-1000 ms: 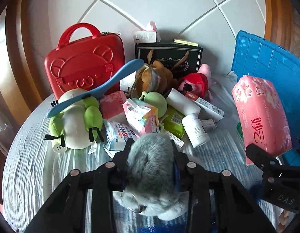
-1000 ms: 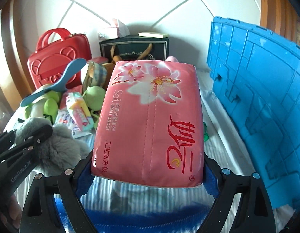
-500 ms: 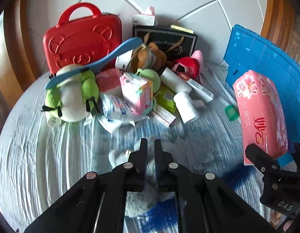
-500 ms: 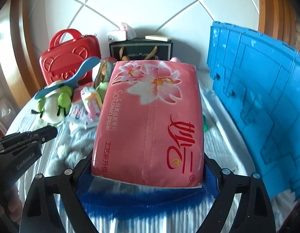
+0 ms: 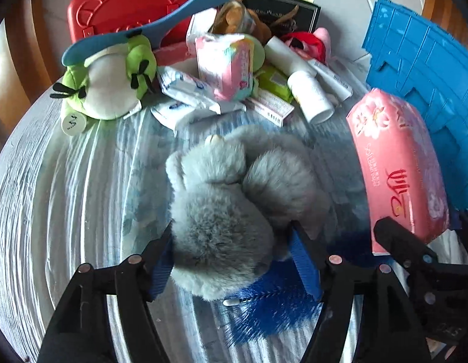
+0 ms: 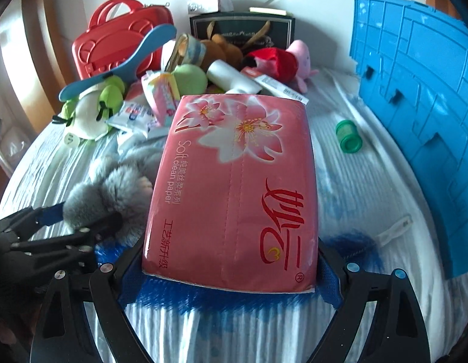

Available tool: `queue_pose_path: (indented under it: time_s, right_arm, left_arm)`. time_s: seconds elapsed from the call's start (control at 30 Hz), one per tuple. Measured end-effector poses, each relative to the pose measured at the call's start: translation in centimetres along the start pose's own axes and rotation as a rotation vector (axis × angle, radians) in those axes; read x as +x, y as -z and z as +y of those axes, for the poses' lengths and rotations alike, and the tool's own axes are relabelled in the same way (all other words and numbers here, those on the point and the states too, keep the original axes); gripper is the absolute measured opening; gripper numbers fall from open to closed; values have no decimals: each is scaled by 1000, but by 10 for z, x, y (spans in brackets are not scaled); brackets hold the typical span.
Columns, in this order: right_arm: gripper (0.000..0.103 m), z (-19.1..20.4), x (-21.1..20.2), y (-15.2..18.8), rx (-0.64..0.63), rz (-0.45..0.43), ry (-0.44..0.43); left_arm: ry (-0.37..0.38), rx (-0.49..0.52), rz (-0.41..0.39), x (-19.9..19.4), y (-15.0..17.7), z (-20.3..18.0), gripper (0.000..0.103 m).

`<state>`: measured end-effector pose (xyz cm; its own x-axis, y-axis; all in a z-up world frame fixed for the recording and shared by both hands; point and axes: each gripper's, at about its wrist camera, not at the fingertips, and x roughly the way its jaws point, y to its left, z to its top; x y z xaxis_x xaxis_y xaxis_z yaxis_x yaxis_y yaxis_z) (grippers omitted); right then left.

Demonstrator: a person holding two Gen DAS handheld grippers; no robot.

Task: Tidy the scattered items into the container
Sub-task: 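Lift the grey plush and pink tissue pack and carry both over the blue crate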

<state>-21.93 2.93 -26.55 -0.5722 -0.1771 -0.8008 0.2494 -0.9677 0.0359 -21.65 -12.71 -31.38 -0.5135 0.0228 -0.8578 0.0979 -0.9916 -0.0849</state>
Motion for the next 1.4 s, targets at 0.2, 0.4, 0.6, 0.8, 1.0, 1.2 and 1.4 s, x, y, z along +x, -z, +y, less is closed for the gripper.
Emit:
queue_pose_path:
  time_s: [0.2,0.4,0.6,0.8,1.0,1.2,1.4]
  right_arm:
    - [92,2,13,6,-14,35,-1]
    - [92,9,11,-1,-30,3,2]
    - [92,15,-6,-19,-40,-56,-8]
    - [92,17,-30,-37,-42,-137,-5]
    - [92,17,-67,-55,-55,-242,26]
    - [92,7,-104,-65,-58,-318,68]
    - [92,-19,-154,-75,-69,-410,99]
  left_arm:
    - [-13,-52,-74,4,5,8,43]
    - [-27,-48,-204,-29,-7,7,40]
    - [-47,-18,-312,-64,-25,3,39]
    - [-51,-5,-396,-99,-43,-4,39]
    - [-36,0,-454,-129,-54,-15,39]
    - [-35,15,-524,-163,-58,-36,39]
    - [-31,21,-606,-204,-60,-73,39]
